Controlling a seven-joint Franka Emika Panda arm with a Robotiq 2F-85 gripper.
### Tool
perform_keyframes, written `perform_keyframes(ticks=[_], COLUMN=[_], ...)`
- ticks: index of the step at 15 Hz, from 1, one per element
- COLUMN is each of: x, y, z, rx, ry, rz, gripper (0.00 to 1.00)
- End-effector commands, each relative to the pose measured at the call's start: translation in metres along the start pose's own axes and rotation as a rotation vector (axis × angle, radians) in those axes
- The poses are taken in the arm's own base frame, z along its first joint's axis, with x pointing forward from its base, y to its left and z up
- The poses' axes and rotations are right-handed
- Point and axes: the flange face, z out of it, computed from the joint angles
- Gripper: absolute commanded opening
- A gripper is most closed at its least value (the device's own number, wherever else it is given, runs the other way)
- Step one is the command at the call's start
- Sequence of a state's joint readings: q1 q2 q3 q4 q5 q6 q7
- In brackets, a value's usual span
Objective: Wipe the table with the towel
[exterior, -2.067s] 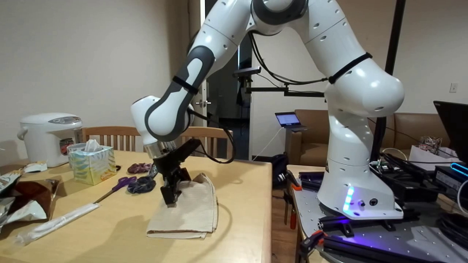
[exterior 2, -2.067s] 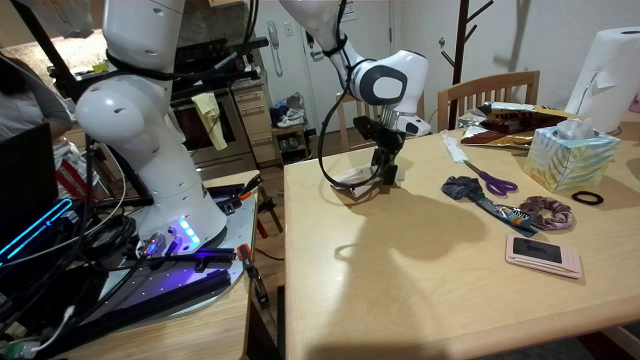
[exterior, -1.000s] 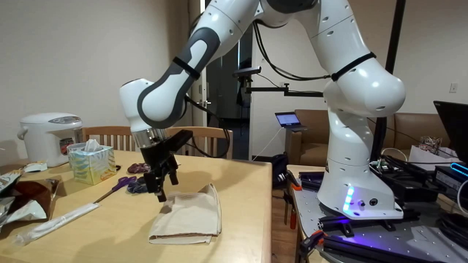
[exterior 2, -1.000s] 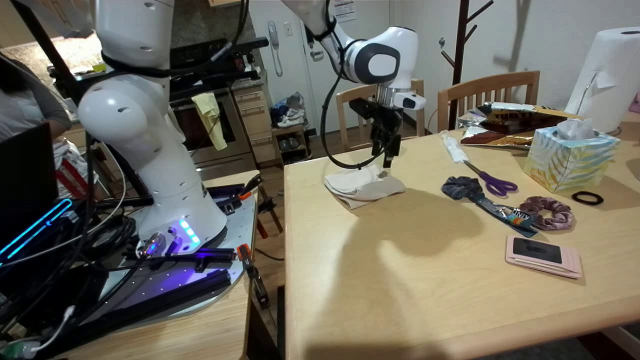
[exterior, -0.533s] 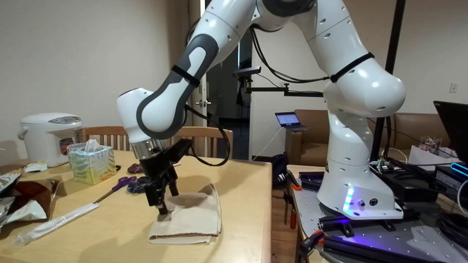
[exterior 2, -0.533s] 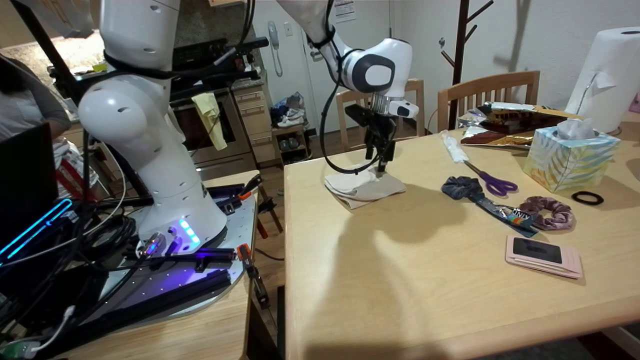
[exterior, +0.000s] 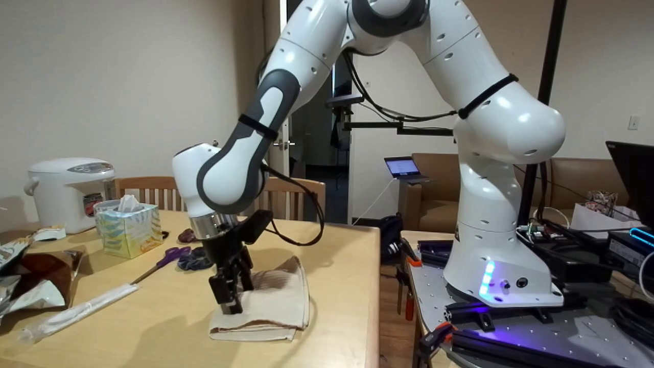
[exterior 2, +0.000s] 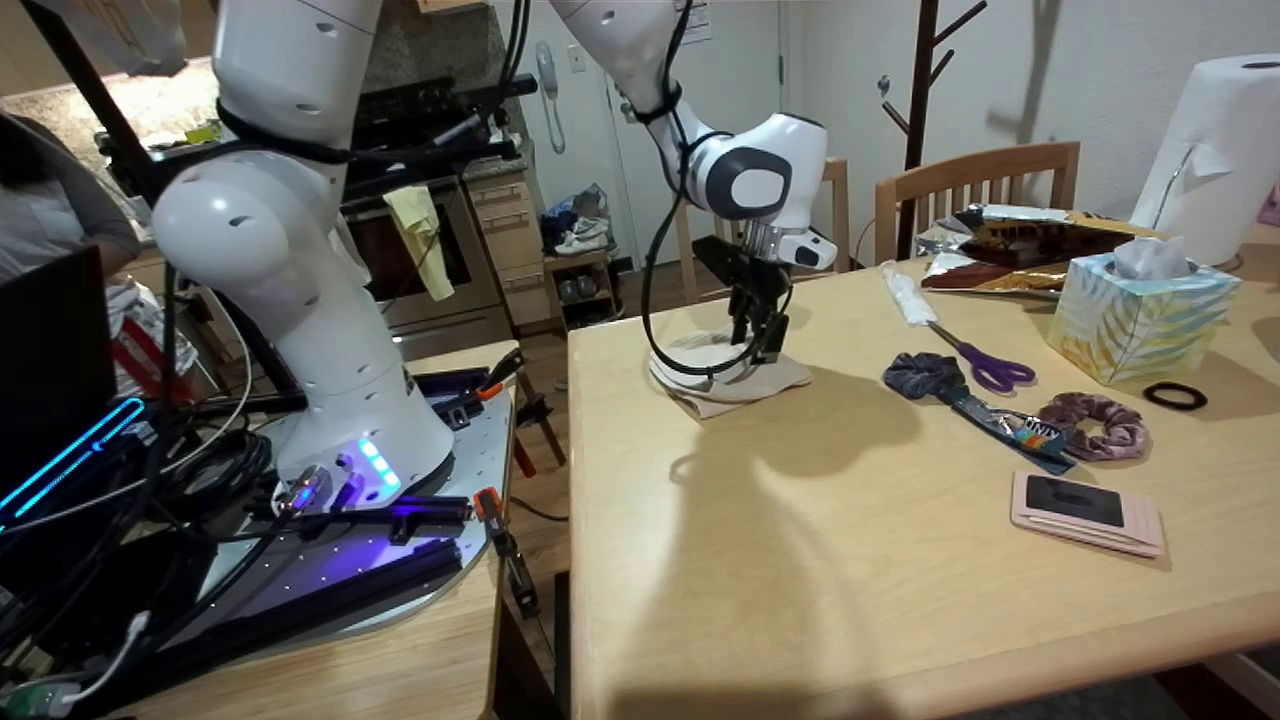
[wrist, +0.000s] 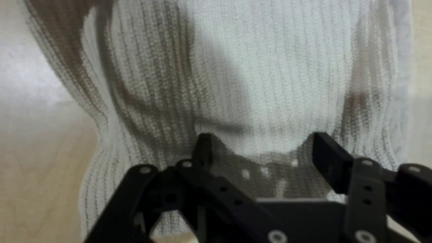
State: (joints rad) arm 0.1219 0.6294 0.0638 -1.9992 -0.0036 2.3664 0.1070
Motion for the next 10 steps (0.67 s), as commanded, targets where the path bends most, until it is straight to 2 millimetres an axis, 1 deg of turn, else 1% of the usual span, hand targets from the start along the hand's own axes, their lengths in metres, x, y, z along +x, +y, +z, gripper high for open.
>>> perform_keyframes(ticks=[1, 5, 8, 9, 10], x=[0.001, 0.004, 0.004, 0.0, -0.002], y=[0.004, 0.004, 0.011, 0.014, 0.017], z=[0.004, 0.003, 0.004, 0.002, 0.003], rx=[0.041, 0.038, 0.04, 0.038, 0.028], ry=[0.015, 0.023, 0.018, 0.023, 0.025], rz=[-0.019, -0.033, -0.026, -0.021, -0.016], gripper=[0.48, 0.22, 0.03, 0.0, 0.04])
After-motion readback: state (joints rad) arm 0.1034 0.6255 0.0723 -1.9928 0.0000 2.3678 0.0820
